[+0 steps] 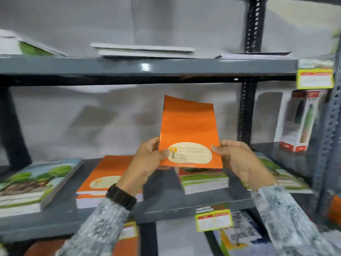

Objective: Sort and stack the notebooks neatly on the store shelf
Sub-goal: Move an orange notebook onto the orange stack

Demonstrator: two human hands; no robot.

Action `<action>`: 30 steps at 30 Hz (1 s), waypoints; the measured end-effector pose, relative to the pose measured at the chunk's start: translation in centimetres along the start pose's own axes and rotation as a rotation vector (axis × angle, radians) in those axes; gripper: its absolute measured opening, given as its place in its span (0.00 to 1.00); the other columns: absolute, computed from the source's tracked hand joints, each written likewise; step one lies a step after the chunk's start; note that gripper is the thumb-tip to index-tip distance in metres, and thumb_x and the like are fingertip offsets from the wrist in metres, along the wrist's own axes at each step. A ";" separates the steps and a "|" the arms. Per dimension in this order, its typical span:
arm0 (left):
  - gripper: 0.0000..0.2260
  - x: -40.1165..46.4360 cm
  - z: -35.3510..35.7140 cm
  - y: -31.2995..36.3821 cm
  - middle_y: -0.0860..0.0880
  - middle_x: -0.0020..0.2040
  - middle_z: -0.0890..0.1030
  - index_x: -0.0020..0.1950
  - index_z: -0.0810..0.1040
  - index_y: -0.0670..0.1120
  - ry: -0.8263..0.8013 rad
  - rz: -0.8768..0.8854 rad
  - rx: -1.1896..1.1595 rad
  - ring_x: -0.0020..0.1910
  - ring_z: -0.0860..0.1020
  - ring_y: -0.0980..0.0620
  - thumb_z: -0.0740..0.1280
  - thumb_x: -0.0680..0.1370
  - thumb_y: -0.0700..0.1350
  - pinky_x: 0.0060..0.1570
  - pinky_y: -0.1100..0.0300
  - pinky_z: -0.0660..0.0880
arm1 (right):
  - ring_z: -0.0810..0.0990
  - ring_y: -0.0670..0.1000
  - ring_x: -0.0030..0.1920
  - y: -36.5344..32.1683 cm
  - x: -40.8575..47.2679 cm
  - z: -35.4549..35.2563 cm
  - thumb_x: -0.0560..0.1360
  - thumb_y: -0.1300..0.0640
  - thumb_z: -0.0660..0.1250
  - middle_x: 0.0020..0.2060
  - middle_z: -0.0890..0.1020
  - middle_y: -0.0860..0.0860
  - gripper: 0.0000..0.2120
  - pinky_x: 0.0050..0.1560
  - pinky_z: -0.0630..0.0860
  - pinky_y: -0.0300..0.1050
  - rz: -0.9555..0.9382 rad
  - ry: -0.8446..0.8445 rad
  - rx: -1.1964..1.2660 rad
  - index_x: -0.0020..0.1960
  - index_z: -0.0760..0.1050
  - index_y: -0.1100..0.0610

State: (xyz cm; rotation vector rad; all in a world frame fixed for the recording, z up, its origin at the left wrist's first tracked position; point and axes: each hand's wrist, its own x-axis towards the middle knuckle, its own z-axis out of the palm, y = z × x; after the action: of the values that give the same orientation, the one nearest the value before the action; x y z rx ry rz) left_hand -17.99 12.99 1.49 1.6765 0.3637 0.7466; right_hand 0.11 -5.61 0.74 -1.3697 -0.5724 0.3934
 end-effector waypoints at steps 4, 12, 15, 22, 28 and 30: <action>0.16 -4.1 -12.9 0.0 0.50 0.47 0.88 0.57 0.84 0.53 0.166 0.103 0.102 0.43 0.88 0.52 0.73 0.76 0.33 0.44 0.58 0.84 | 0.84 0.54 0.35 0.4 -1.7 12.9 0.70 0.66 0.77 0.41 0.87 0.60 0.11 0.39 0.82 0.48 -0.050 -0.123 -0.041 0.51 0.82 0.65; 0.16 -6.6 -23.6 -4.0 0.60 0.28 0.81 0.51 0.86 0.56 0.201 -0.039 0.293 0.33 0.81 0.61 0.75 0.75 0.34 0.36 0.71 0.75 | 0.88 0.52 0.36 5.4 -2.7 24.8 0.65 0.61 0.82 0.33 0.88 0.51 0.07 0.47 0.85 0.55 -0.068 -0.020 -0.380 0.39 0.85 0.61; 0.15 -6.1 -23.2 -5.4 0.60 0.26 0.81 0.51 0.85 0.52 0.160 -0.121 0.257 0.31 0.83 0.61 0.72 0.77 0.31 0.34 0.72 0.76 | 0.88 0.55 0.36 7.3 -3.0 25.2 0.64 0.57 0.81 0.30 0.87 0.51 0.09 0.46 0.85 0.58 -0.051 0.022 -0.509 0.36 0.84 0.60; 0.09 -5.2 -22.4 -5.9 0.53 0.45 0.88 0.59 0.86 0.47 0.077 -0.299 0.329 0.31 0.83 0.67 0.71 0.80 0.45 0.29 0.76 0.73 | 0.84 0.53 0.33 7.7 -3.0 24.0 0.68 0.48 0.78 0.28 0.84 0.50 0.17 0.42 0.81 0.50 -0.033 0.033 -0.765 0.35 0.82 0.63; 0.19 -4.6 -20.2 -5.1 0.51 0.57 0.82 0.70 0.78 0.52 0.321 -0.129 0.577 0.56 0.82 0.52 0.71 0.79 0.53 0.59 0.55 0.78 | 0.84 0.50 0.43 6.8 -2.9 20.9 0.72 0.49 0.77 0.39 0.83 0.48 0.20 0.49 0.81 0.51 -0.182 0.002 -0.625 0.60 0.81 0.55; 0.17 -4.0 -18.3 -4.2 0.53 0.54 0.83 0.67 0.81 0.53 0.394 0.020 0.597 0.51 0.81 0.55 0.72 0.79 0.52 0.58 0.54 0.78 | 0.84 0.48 0.41 5.9 -2.7 19.3 0.73 0.50 0.76 0.37 0.83 0.47 0.16 0.51 0.82 0.53 -0.308 0.024 -0.584 0.59 0.82 0.53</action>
State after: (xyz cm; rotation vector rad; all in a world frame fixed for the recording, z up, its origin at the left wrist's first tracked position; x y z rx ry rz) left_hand -32.24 25.40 -1.98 2.0811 0.9181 1.0558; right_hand -13.12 9.20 -3.55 -1.8007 -0.9090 -0.0530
